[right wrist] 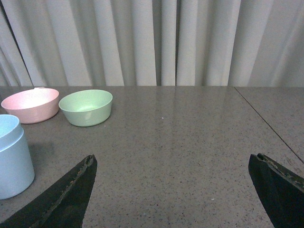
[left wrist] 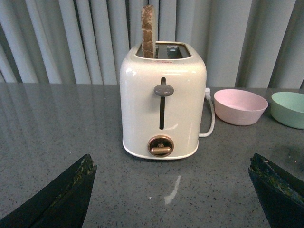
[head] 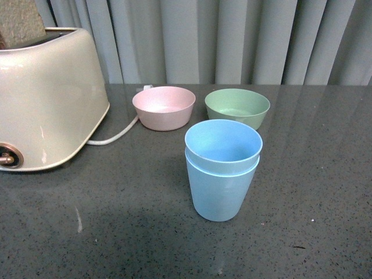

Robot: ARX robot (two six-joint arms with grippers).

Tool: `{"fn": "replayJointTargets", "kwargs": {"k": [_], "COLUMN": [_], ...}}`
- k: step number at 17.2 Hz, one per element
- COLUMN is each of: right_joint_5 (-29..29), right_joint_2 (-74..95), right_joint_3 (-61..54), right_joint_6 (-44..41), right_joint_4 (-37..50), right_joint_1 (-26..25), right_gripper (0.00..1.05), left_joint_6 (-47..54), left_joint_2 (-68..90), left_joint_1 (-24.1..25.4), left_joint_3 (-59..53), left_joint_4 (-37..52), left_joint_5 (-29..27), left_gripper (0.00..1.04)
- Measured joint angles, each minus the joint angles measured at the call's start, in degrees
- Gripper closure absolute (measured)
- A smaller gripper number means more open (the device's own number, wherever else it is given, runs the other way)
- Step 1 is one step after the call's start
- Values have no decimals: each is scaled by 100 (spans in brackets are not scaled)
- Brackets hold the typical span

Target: Stack blue cups with both arms

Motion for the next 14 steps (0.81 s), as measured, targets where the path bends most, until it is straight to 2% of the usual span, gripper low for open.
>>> {"fn": "replayJointTargets", "kwargs": {"k": [14], "right_joint_5": [0], "right_joint_2": [0], "right_joint_3": [0], "right_joint_6": [0], "right_joint_4": [0], "right_joint_1": [0], "right_gripper": [7], "left_joint_6": [-2], "left_joint_2": [0], "left_joint_1": [0], "left_joint_3": [2], "left_joint_4": [-2], "left_joint_5": [0], "left_gripper": [7]}}
